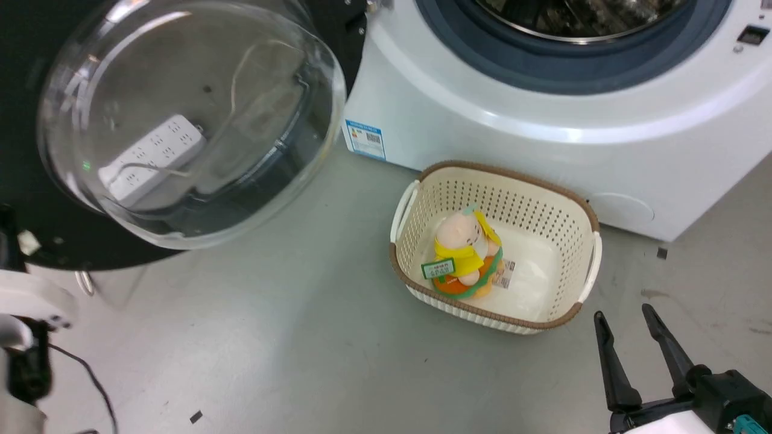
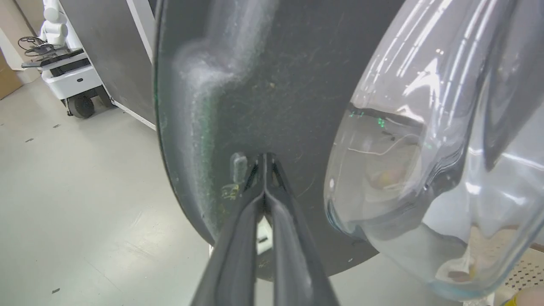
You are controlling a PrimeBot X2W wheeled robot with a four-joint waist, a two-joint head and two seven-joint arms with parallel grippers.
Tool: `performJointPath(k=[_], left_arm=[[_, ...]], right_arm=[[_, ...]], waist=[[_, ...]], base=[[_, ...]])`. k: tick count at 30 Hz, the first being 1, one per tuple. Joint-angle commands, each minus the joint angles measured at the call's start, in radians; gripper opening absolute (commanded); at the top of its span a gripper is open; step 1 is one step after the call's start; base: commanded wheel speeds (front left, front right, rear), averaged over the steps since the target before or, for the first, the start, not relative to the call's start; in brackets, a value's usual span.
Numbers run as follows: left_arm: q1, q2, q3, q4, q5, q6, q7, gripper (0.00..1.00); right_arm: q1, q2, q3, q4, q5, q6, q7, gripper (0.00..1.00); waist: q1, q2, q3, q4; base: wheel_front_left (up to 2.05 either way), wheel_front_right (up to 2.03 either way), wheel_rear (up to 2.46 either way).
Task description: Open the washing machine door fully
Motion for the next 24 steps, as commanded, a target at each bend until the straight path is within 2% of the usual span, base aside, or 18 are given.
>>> performJointPath(k=[1,7,13,20,24], left_arm=[[-0.036,0.021,0.015,0.039,-0.008,-0.007,-0.016,0.0],[-0.093,0.048,0.014,0.15,-0.004,-0.031,-0.05,0.0],[-0.091,0.036,-0.017,0.166,0.023,-0.053,-0.076,0.0],[-0.019,-0.029,-0.082,0.062,0.065,-0.083,-0.089,0.0],[0.052,-0.088,-0.115,-0.034,0.064,-0.09,-0.09,0.0]], right_arm=[[-0.019,-0.01,-0.002,-0.006,-0.006,0.001,-0.004,1.0],[-0.032,-0.019,0.0,-0.002,-0.005,0.001,-0.004,1.0],[-0.033,-0.014,-0.007,0.007,-0.003,0.001,-0.004,1.0],[-0.028,0.005,-0.03,0.014,0.003,0.001,-0.004,1.0],[-0.022,0.013,-0.044,0.009,0.002,0.001,-0.004,1.0]], waist=[[-0.0002,0.0,0.02,-0.007],[-0.0002,0.0,0.031,-0.013],[-0.0002,0.0,-0.001,-0.019],[-0.0002,0.0,-0.1,-0.04],[-0.0002,0.0,-0.161,-0.066]], base=[[0.0,0.0,0.0],[0.0,0.0,0.0],[0.0,0.0,0.0],[0.0,0.0,0.0],[0.0,0.0,0.0]])
